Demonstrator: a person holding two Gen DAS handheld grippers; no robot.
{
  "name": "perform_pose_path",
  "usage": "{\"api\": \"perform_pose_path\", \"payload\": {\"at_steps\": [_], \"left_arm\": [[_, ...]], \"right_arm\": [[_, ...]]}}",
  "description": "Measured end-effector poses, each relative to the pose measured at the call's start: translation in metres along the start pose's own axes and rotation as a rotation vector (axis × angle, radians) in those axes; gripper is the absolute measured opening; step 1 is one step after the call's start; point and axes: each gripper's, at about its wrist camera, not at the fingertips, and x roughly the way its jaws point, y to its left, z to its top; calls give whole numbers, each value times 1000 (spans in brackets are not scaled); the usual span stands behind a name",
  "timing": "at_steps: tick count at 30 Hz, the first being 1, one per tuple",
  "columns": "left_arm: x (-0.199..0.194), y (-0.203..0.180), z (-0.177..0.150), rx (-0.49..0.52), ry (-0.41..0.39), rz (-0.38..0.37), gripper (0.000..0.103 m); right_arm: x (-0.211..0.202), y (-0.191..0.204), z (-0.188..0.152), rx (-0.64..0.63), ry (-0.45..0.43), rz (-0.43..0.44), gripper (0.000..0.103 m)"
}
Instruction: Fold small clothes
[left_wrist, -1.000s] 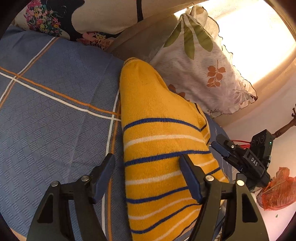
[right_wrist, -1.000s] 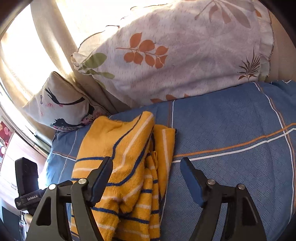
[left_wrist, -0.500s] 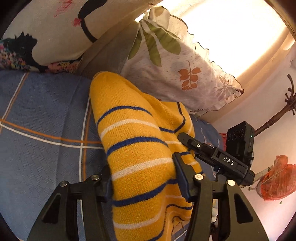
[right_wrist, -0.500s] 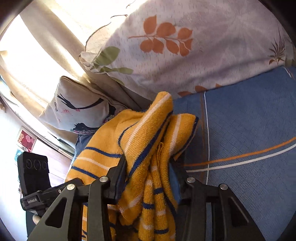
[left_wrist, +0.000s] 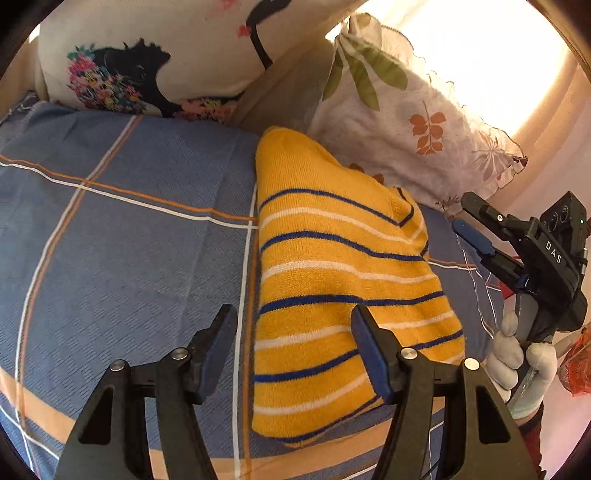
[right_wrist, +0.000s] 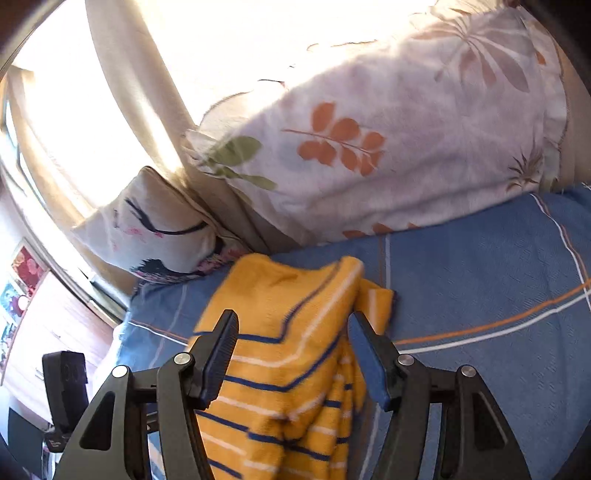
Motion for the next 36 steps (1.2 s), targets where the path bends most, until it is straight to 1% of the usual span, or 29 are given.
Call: {"api": "perform_pose_path", "payload": {"at_steps": [1,3,5,7,8,9,10,11,12,13,14,16,17,18,19,20,21,22,23,24,25,26,28,31,32,33,34,35,36], "left_arm": [[-9,1,-3,-1,-27,5,63],[-23,-2,-8,10,-76,23,63],[-37,-10,-16,44,-131,62,64],[-48,-16,-21,78,-185,112,65],[-57,-17,-28,89,-215,135,69],[-65,-17,-32,96,-245,160,72],[-72,-16,-35,100,-274,185,77],[-78,-15,-37,102,-303,209,81],[-82,-15,-39,103,-329,234,82],[-86,-16,-40,105,-351,258,85],[-89,-16,-42,107,-373,278,88],[-96,-17,-45,109,-409,305,92],[-99,-18,-46,113,-422,316,93],[-102,-20,-47,120,-432,331,93],[-108,-20,-50,128,-446,348,93],[-112,-22,-52,138,-461,367,93],[-115,-23,-52,144,-475,387,94],[-119,-23,-54,147,-486,404,97],[-123,-23,-56,147,-497,416,98],[-126,-22,-58,145,-510,424,99],[-129,-22,-59,137,-521,433,99],[-130,-21,-61,125,-531,443,100],[-131,-22,-64,105,-545,469,101],[-129,-27,-69,119,-549,513,102],[-129,-30,-71,129,-552,523,102],[-129,-32,-73,139,-556,524,102],[-128,-34,-75,149,-557,516,102],[-128,-36,-76,156,-554,505,103],[-127,-36,-77,159,-548,496,103]], "right_arm": [[3,7,0,2,8,46,68],[22,13,0,31,57,130,68],[46,8,-4,82,113,151,68],[71,-8,-12,146,189,107,60],[75,-16,-15,164,186,85,44],[71,-20,-16,163,168,65,37],[65,-19,-17,153,166,46,37],[55,-12,-18,134,154,24,40],[42,-3,-20,101,132,10,43],[29,9,-24,53,113,14,43],[16,22,-29,9,102,39,43],[-1,37,-42,-31,97,103,47],[-5,40,-51,-37,107,133,52],[-7,38,-58,-37,121,141,56],[-4,35,-67,-35,139,122,56],[0,29,-76,-35,158,81,56],[5,19,-85,-29,183,14,54],[11,7,-93,-11,208,-57,48],[9,-2,-98,20,201,-55,39],[-2,-13,-100,55,178,-36,41],[-14,-13,-101,68,156,-47,45],[-27,-10,-102,54,123,-88,50],[-52,4,-104,-8,30,-150,52],[-83,31,-113,-109,-95,-224,63],[-91,42,-117,-154,-143,-274,72],[-98,53,-121,-199,-195,-331,86],[-103,61,-126,-235,-249,-390,93],[-108,67,-131,-260,-306,-439,103],[-114,70,-135,-276,-371,-468,103]]}}
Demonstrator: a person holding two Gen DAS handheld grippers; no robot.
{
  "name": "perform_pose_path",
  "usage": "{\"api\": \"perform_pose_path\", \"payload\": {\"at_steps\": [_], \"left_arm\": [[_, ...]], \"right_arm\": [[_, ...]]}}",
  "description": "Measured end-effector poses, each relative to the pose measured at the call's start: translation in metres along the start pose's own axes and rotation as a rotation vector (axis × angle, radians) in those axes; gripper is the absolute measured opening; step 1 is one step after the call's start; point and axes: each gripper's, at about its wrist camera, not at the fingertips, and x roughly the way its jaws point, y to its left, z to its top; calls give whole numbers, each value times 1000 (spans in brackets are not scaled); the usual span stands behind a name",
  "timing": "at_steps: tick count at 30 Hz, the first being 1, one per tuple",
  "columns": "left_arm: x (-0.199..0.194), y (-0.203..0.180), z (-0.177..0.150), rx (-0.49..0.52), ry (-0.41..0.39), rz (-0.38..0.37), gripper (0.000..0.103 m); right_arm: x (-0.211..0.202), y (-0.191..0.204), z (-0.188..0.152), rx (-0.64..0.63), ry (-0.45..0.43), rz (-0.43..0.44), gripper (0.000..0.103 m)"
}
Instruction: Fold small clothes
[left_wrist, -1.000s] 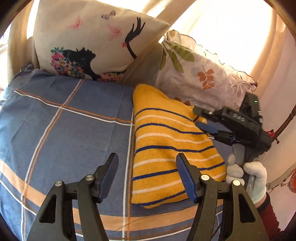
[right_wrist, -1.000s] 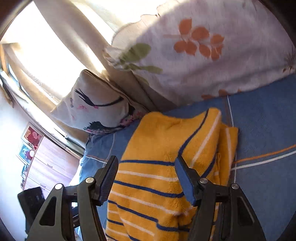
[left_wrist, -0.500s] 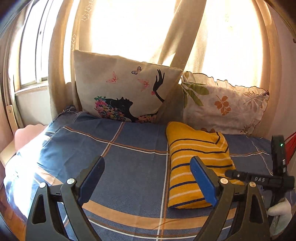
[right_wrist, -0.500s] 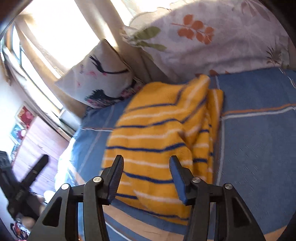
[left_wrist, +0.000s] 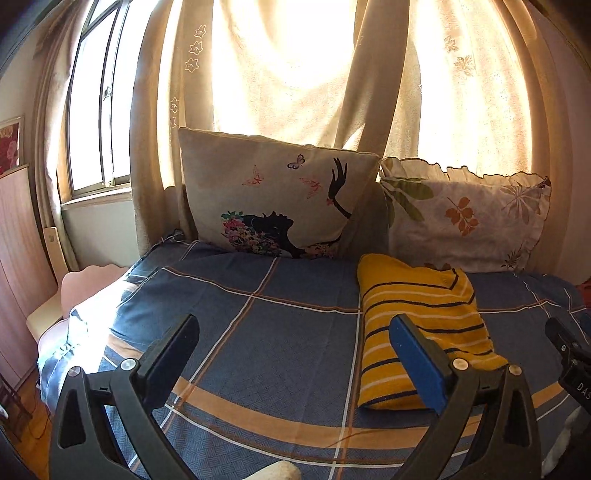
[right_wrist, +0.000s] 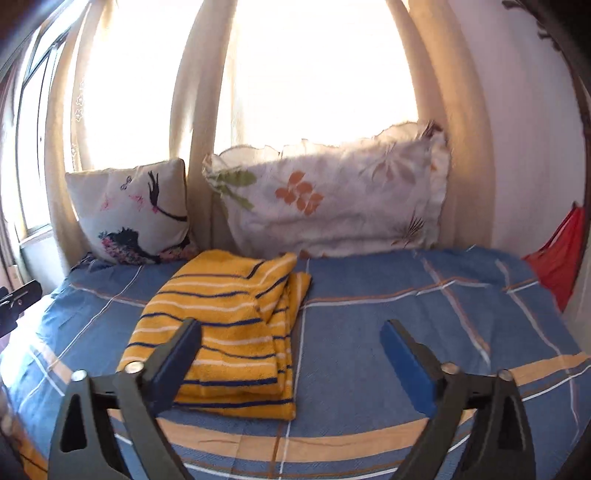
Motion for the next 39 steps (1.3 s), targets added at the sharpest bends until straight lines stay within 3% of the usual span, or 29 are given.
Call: {"api": "perform_pose_path", "payload": {"at_steps": [2,5,7,12,19,25,39], "left_arm": [[1,-1,-2,1,17,-15,103],[6,-3,-7,11,52,-26,103],[11,-3,-11,9,76,-36,103],[28,-8,-21,11,165,-58,103],[46,-17,-38,28,275,-94,103],[53,-19,-46,41,315,-97,103],[60,-20,-56,50,366,-114,103]], "right_arm": [[0,0,0,5,-43,-12,103],[20,-7,5,70,105,42,103],[27,-10,0,117,152,76,103],[28,-3,-14,106,166,57,103],[45,11,-27,87,264,79,103],[54,23,-34,73,315,107,103],[61,26,-40,71,360,76,103]]}}
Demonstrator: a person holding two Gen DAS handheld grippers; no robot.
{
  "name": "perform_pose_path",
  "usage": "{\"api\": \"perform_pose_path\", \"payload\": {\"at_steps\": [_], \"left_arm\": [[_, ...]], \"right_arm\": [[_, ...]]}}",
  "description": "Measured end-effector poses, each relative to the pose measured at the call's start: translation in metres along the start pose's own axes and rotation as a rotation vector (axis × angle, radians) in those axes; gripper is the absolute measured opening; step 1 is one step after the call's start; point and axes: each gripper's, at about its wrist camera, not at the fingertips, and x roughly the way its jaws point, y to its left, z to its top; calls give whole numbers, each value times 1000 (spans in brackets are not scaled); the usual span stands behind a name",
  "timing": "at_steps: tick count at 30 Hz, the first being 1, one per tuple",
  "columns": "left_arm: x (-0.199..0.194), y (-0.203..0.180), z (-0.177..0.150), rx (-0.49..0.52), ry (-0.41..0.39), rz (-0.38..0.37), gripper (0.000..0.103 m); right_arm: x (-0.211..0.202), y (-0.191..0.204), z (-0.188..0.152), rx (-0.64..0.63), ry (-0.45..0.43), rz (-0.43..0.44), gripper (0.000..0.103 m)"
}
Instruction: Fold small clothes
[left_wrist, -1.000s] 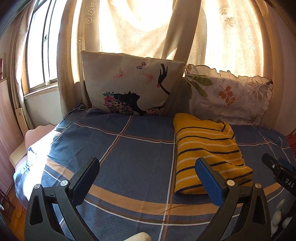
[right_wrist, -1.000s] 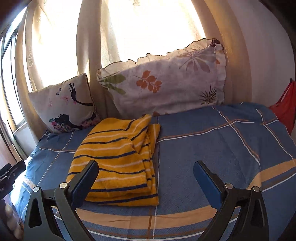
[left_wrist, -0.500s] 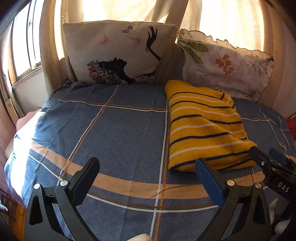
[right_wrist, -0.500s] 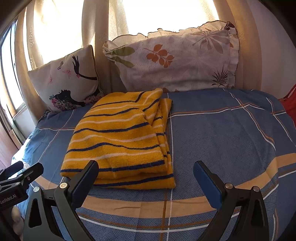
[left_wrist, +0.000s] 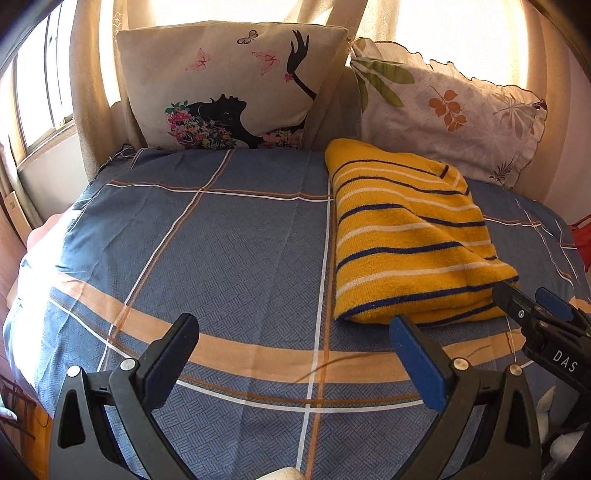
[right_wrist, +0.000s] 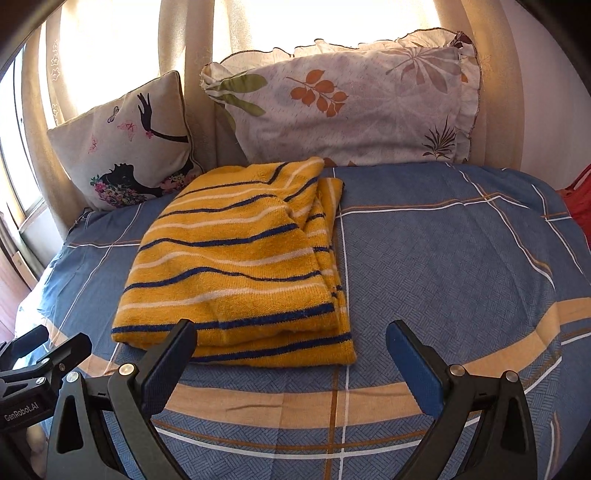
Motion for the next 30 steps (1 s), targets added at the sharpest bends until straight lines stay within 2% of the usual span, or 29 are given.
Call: {"api": "perform_pose_path", "payload": {"at_steps": [18,30], "left_arm": [[-7,1,-11,-1,24,-9,103],[-49,9,-26,-16,-34,-17,103]], "right_arm": [[-4,5,-6,-20,17,-22,103],[-50,12,-19,-21,-43,-29,103]]}}
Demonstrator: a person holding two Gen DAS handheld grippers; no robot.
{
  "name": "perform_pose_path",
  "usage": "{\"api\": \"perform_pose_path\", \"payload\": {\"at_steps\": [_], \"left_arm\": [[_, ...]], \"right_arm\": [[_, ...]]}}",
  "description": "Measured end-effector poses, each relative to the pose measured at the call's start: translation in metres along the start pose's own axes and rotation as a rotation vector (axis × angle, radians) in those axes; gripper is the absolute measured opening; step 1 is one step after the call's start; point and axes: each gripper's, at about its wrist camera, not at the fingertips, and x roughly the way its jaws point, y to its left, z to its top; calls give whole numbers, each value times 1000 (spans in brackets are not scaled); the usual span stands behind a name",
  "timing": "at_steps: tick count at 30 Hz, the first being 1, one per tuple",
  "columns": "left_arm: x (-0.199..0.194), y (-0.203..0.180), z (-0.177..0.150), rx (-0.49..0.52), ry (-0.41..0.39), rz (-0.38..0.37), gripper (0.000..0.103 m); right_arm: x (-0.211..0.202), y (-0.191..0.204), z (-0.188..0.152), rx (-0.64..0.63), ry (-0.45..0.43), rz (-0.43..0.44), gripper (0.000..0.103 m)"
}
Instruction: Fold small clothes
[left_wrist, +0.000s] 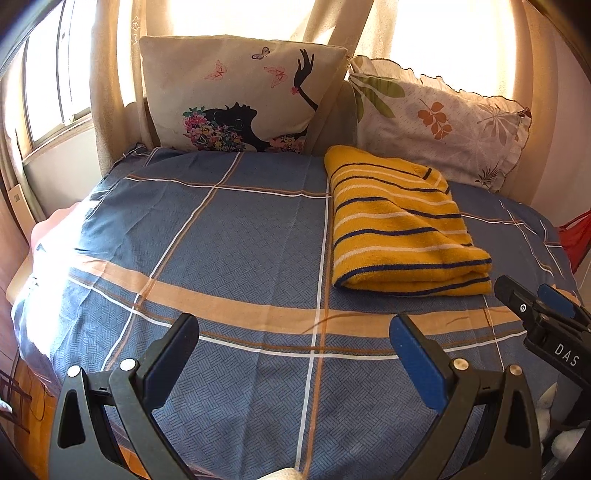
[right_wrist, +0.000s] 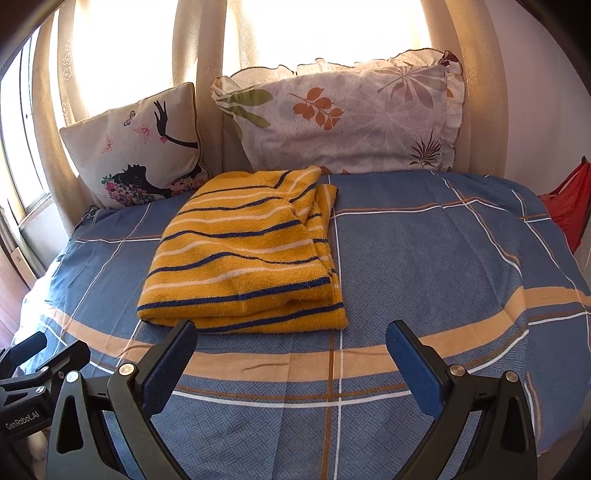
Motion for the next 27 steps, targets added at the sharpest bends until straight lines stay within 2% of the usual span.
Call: {"api": "perform_pose_path", "payload": {"at_steps": [7,14,21,24,27], "left_arm": [[0,11,-11,-2,6,-12,103],[17,18,-7,-7,39,-42,103],[48,29,35,-13,45,-44,103],[72,28,61,-10,68,-40,103],[98,20,89,-4,120,-69,103]], "right_arm": [[-11,4,-8,13,-13,-25,103],[-15,2,-6,-25,-21,-101,103],[-3,-6,24,16,-51,-100,103],[16,-5,49,15,-68,-99,103],[51,-7,86,7,-41,-76,102]]}}
